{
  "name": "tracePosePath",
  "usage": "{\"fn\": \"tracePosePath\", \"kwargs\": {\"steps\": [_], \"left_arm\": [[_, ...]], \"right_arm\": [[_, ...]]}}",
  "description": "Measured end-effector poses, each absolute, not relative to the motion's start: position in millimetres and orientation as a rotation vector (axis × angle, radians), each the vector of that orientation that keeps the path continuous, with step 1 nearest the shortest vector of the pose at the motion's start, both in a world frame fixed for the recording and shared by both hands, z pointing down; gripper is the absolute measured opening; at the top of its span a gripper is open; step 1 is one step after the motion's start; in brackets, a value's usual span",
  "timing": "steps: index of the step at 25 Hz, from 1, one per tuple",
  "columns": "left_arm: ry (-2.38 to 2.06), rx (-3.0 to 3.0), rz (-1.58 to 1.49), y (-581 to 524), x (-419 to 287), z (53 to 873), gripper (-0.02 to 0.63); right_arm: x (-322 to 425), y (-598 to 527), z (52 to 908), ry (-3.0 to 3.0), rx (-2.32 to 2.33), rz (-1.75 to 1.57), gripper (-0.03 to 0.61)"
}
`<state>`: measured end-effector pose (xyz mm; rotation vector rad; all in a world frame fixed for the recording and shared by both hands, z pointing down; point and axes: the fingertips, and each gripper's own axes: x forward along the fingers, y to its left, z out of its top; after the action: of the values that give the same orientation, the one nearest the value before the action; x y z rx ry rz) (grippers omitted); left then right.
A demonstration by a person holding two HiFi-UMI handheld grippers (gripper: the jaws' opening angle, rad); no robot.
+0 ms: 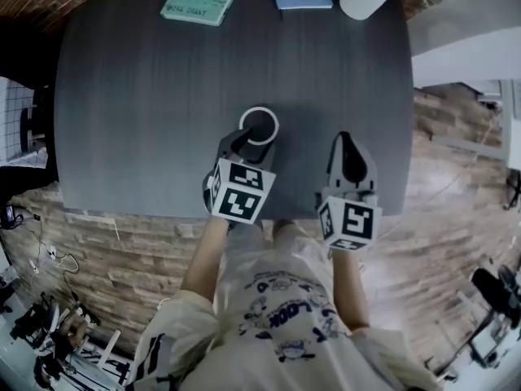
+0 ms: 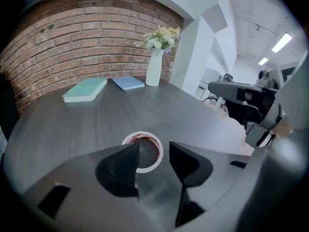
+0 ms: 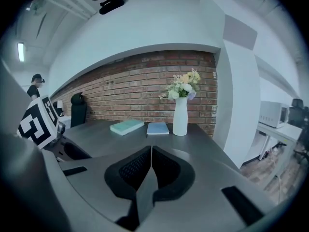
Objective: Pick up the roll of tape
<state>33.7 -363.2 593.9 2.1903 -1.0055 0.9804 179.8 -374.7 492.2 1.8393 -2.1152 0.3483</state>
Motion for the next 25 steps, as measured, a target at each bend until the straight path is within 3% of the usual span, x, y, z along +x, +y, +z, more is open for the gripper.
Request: {"fn": "tracePosePath", "kwargs": {"steps": [20, 22, 24, 25], "left_arm": [[-0.747, 2.097, 1.337, -343, 62, 656, 0.172], [-0.753, 2.104, 1.359, -345, 59, 657, 0.156], [-0.763, 2.113, 1.382, -347, 56, 657, 0.086], [-0.763, 2.117, 1.387, -348, 55, 657, 0.082]], "right_arm": [[187, -355, 536, -2.039, 1.818, 0.471, 0.009], [188, -354, 537, -2.040, 1.820, 0.482, 0.009], [189, -354, 538, -2.040, 1.822, 0.489, 0.009], [189, -354, 539, -2.038, 1.823, 0.491, 0.009]]}}
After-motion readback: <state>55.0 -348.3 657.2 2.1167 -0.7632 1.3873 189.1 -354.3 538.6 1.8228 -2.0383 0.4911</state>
